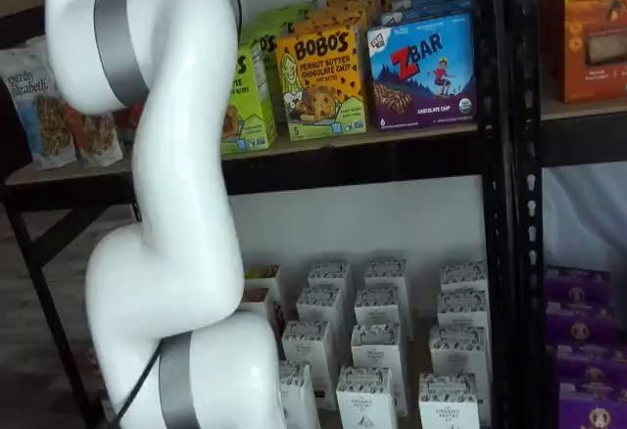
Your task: Pick the green box on the top shelf, the fourth from the left
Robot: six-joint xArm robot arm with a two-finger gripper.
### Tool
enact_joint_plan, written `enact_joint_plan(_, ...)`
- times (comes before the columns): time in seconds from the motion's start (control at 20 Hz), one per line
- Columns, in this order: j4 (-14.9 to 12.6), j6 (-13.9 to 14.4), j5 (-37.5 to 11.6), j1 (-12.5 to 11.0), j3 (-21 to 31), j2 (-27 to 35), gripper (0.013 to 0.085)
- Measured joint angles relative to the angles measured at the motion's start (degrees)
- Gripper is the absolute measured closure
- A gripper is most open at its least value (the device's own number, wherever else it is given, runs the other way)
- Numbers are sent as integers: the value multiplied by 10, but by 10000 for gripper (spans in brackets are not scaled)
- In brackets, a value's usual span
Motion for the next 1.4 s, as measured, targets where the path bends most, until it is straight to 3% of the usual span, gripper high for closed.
enact_joint_plan(0.65,-3,-1,-2,0,7,-6,490)
enact_joint_plan(0.85,-1,-1,-5,-1,13,-10,570)
enact_joint_plan(0.95,-1,-1,-6,-1,15,-11,650)
enact_joint_plan(1.2,-3,-1,-4,0,16,-12,650)
enact_joint_plan(1.4,-1,-2,-8,-1,21,-14,730)
